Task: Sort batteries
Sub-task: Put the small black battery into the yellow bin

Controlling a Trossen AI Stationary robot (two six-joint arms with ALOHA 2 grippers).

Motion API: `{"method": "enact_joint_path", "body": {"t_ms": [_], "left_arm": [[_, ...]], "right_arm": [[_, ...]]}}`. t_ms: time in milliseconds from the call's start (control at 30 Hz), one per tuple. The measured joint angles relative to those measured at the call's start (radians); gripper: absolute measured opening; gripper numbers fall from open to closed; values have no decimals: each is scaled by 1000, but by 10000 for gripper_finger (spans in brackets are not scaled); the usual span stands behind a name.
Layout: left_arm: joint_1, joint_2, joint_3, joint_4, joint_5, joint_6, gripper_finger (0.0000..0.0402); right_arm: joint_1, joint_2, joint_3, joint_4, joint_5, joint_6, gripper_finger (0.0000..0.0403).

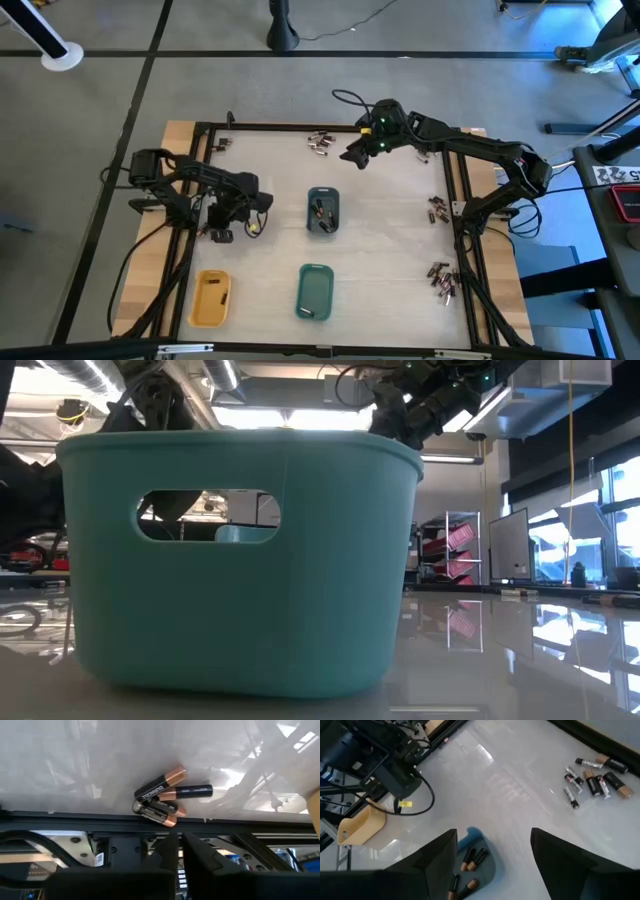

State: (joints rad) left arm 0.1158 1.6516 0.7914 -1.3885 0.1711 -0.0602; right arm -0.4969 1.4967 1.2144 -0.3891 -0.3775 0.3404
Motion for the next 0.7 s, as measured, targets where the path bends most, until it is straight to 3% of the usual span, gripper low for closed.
{"method": "enact_joint_path", "body": {"t_ms": [267,400,700], "left_arm": [[6,-3,-47,41,-25,-80,8],[6,-2,-92,109,33,-138,14],[0,-4,-105,128,42,-174,93]], "right_arm": [[0,0,0,-13,-1,0,254],[0,0,0,-14,-1,-3,254],[0,0,0,-19,-1,-4,254]]}}
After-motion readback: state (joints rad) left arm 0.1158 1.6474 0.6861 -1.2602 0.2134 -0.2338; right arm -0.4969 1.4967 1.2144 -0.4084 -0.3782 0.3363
